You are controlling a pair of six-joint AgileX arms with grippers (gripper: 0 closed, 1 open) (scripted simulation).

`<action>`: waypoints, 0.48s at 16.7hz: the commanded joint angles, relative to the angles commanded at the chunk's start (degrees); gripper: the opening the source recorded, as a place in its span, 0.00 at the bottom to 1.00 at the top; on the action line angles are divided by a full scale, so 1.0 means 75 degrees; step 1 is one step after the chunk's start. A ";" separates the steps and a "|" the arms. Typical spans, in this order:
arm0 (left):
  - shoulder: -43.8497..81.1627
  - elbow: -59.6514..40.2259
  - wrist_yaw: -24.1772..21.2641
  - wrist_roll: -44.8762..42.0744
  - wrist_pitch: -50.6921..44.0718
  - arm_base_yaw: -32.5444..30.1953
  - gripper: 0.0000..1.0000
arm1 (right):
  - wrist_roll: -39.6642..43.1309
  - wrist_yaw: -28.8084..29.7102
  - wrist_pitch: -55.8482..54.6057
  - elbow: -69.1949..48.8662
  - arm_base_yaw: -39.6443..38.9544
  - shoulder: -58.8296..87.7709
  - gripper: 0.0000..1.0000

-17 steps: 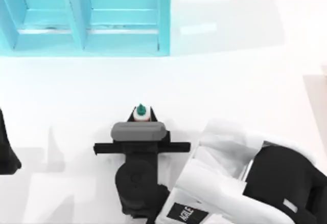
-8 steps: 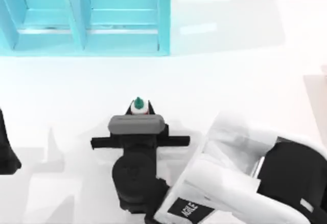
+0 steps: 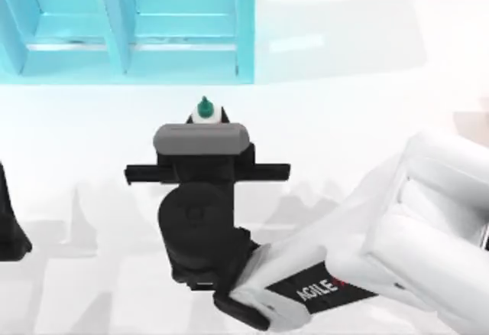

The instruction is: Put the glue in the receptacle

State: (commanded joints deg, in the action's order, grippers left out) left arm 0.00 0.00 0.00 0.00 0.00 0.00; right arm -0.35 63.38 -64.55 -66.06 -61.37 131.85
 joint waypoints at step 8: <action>0.0000 0.0000 0.0000 0.0000 0.0000 0.0000 1.00 | -0.0026 -0.0410 -0.0046 0.0019 0.0246 -0.0029 0.00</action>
State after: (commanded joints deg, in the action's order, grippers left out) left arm 0.00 0.00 0.00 0.00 0.00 0.00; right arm -0.54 60.30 -64.90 -65.92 -59.53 131.63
